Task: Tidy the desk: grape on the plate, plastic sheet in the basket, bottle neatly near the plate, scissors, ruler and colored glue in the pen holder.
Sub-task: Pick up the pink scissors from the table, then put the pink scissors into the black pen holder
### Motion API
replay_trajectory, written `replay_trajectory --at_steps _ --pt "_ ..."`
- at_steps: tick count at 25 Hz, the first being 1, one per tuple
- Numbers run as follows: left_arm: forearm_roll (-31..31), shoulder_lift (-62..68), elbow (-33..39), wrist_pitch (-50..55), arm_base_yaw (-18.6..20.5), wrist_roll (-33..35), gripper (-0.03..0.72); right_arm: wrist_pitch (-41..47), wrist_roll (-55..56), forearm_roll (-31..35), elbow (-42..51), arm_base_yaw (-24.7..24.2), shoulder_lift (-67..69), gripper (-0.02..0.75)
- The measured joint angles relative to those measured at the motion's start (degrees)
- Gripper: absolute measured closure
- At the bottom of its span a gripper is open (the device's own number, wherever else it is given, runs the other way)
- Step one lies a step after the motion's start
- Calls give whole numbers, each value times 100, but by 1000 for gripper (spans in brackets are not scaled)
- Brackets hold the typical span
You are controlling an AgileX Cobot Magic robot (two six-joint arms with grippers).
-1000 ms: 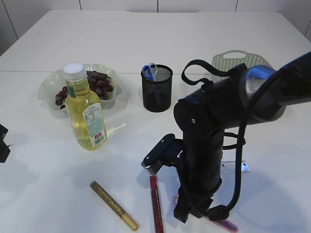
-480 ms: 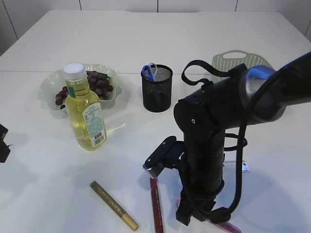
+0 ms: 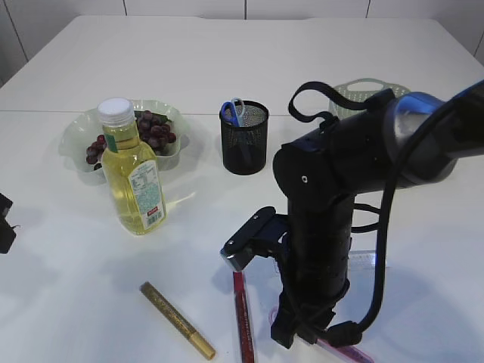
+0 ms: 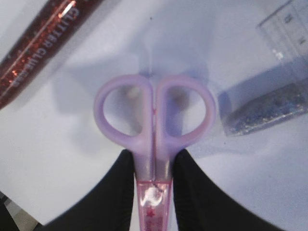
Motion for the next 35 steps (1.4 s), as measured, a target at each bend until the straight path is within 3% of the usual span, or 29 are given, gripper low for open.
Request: replay_trajectory --at_steps 9,16,27,35 --pt "0 0 0 0 0 0 380 149 0 67 -34 0 -262 528" --pt "0 0 0 0 0 0 380 183 -242 842 -76 -415 -540 529" --pt "0 0 0 175 0 0 380 344 -1634 3175 -1293 -1620 -789 530" --pt "-100 0 0 481 0 0 380 -416 -3201 5129 -1757 -2267 -789 530"
